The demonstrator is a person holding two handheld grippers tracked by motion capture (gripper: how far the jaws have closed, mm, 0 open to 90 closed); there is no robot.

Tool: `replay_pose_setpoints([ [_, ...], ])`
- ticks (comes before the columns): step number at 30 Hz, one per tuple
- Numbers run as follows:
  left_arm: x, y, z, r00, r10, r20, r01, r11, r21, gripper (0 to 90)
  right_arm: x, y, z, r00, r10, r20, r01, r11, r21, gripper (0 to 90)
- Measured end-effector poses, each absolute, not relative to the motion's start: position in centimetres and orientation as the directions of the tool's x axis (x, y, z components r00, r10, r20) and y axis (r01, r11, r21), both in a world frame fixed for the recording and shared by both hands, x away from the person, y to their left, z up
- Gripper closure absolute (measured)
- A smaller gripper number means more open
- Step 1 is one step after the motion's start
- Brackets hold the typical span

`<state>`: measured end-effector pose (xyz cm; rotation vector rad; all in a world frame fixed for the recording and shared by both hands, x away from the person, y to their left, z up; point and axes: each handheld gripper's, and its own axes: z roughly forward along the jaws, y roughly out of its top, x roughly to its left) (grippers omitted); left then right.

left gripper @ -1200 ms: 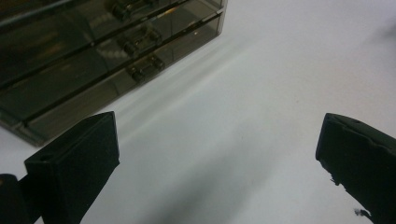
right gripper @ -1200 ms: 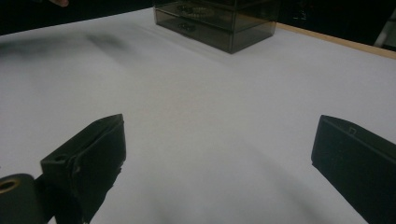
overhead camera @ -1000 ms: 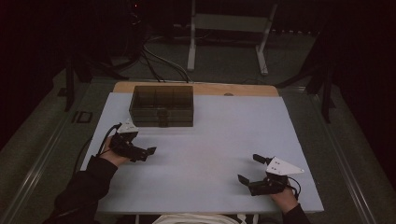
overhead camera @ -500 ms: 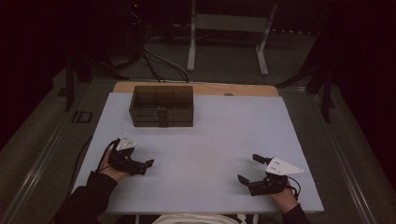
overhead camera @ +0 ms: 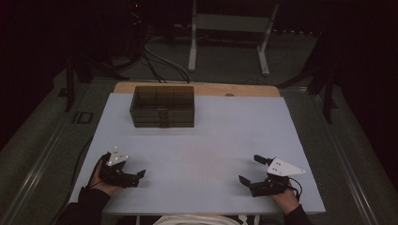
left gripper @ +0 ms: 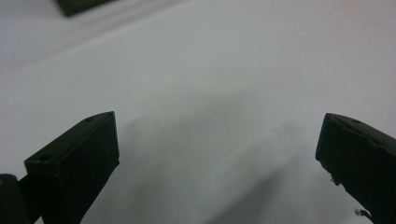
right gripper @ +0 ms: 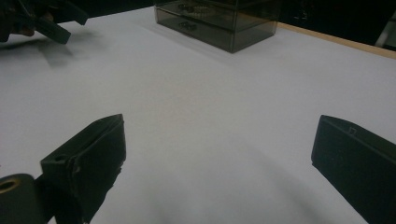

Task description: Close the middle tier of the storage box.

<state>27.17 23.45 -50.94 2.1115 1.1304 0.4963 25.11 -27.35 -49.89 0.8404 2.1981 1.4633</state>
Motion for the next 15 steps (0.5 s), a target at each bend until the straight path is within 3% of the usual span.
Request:
replay_pose_setpoints([
  [15, 27.46, 23.61, -51.06, 0.554, 0.832, 0.008, 0.544, -0.370, 0.753, 1.0, 25.19, -27.33, -50.04, -0.755, 0.656, 0.020, 0.278, 0.291, 0.916, 2.8],
])
